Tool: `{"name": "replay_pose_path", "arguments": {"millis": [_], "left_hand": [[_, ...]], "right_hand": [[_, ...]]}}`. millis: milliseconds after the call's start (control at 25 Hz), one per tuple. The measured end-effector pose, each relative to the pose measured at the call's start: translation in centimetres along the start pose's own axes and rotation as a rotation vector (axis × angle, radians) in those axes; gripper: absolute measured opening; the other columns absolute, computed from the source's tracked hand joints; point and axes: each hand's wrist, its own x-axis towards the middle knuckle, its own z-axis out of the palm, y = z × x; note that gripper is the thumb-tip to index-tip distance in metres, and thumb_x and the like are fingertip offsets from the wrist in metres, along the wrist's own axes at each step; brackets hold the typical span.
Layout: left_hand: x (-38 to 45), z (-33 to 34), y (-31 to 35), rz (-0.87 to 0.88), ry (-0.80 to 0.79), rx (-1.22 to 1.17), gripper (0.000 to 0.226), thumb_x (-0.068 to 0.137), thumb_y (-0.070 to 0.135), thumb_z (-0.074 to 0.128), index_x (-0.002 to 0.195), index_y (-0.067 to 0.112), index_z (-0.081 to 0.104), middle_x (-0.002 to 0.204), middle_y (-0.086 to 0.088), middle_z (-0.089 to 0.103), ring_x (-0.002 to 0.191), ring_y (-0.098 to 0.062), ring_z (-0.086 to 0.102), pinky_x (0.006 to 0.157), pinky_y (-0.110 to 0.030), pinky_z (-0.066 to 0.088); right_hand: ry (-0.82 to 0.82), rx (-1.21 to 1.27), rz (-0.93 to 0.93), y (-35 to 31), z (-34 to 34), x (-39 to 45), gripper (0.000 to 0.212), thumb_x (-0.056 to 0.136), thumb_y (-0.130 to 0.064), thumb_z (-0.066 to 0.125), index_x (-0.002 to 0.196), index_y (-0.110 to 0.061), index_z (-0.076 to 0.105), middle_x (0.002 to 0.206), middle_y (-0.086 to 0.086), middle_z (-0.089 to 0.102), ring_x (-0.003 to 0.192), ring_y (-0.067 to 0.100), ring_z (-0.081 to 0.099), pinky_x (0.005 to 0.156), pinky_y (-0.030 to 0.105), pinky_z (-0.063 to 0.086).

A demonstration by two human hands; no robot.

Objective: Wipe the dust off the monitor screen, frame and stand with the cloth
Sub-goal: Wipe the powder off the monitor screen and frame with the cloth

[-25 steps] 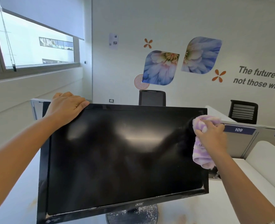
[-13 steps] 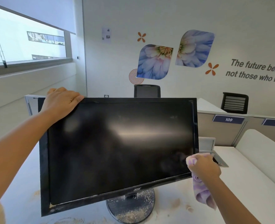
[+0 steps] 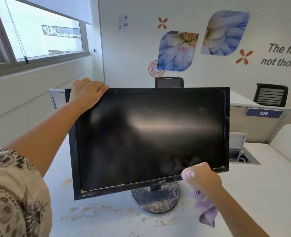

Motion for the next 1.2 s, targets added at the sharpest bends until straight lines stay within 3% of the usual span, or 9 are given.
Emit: {"name": "replay_pose_path", "arguments": {"millis": [80,200,360,480,600,800,880,1000,1200], "left_hand": [[-0.1,0.1,-0.3,0.0,-0.001,-0.003,0.045,0.097,0.043,0.022,0.091,0.02,0.06,0.106,-0.009,0.066,0.103,-0.031,0.049,0.089,-0.043,0.031],[0.0,0.3,0.0,0.005,0.008,-0.001,0.048,0.097,0.044,0.022,0.101,0.017,0.063,0.109,-0.009,0.065,0.105,-0.031,0.049,0.089,-0.043,0.032],[0.2,0.2,0.2,0.017,0.024,0.003,0.05,0.097,0.044,0.022,0.101,0.016,0.063,0.104,-0.01,0.066,0.103,-0.032,0.049,0.088,-0.043,0.032],[0.4,0.4,0.2,0.024,0.021,0.015,0.051,0.097,0.044,0.021,0.1,0.015,0.063,0.104,-0.01,0.065,0.104,-0.033,0.048,0.087,-0.043,0.031],[0.4,0.5,0.2,0.03,0.034,0.002,0.051,0.097,0.044,0.021,0.101,0.016,0.063,0.105,-0.01,0.066,0.104,-0.034,0.048,0.089,-0.043,0.031],[0.2,0.6,-0.1,0.037,0.055,-0.014,0.049,0.098,0.043,0.023,0.098,0.014,0.063,0.102,-0.013,0.066,0.104,-0.036,0.048,0.09,-0.045,0.031],[0.1,0.5,-0.2,0.034,0.05,-0.016,0.049,0.098,0.043,0.022,0.097,0.014,0.063,0.101,-0.013,0.065,0.103,-0.036,0.048,0.09,-0.045,0.031],[0.1,0.6,-0.2,0.035,0.053,-0.009,0.051,0.097,0.043,0.022,0.097,0.013,0.063,0.1,-0.013,0.066,0.102,-0.035,0.049,0.089,-0.045,0.032],[0.4,0.6,0.0,0.041,0.051,0.011,0.053,0.097,0.044,0.02,0.102,0.013,0.063,0.102,-0.012,0.066,0.104,-0.035,0.049,0.089,-0.045,0.031]], "right_hand": [[-0.067,0.115,0.008,0.2,-2.5,-0.1,0.029,0.066,-0.048,0.049,0.092,-0.037,0.054,0.097,-0.009,0.05,0.096,0.021,0.058,0.073,0.03,0.043],[0.106,-0.044,0.331,2.8,-5.8,1.3,0.024,0.076,-0.03,0.05,0.094,-0.015,0.043,0.099,0.005,0.041,0.11,0.03,0.053,0.086,0.035,0.038],[0.032,-0.374,0.105,2.9,-4.1,1.3,0.027,0.086,-0.029,0.055,0.111,-0.022,0.061,0.109,0.004,0.06,0.106,0.028,0.055,0.086,0.037,0.045],[0.149,-0.408,0.114,1.4,-2.2,1.3,0.025,0.09,-0.025,0.047,0.109,-0.02,0.062,0.116,0.01,0.055,0.109,0.03,0.05,0.089,0.036,0.043],[0.147,-0.497,0.025,-1.3,-0.1,0.6,0.022,0.089,-0.024,0.046,0.104,-0.021,0.063,0.116,0.01,0.054,0.109,0.03,0.049,0.088,0.037,0.041],[-0.04,-0.384,-0.244,-4.2,0.5,-0.8,0.028,0.07,-0.026,0.033,0.074,-0.02,0.06,0.083,0.001,0.056,0.093,0.027,0.051,0.087,0.035,0.039],[-0.118,-0.228,-0.083,-2.7,-1.8,0.1,0.026,0.069,-0.027,0.035,0.076,-0.019,0.059,0.089,0.002,0.058,0.095,0.026,0.045,0.082,0.035,0.04],[0.037,-0.182,0.132,1.5,-3.7,1.4,0.027,0.082,-0.035,0.052,0.105,-0.023,0.059,0.113,0.007,0.053,0.103,0.031,0.051,0.074,0.034,0.037],[0.003,-0.35,0.095,0.8,-1.3,0.4,0.033,0.082,-0.039,0.059,0.108,-0.018,0.058,0.118,0.013,0.052,0.107,0.033,0.051,0.081,0.037,0.043]]}}
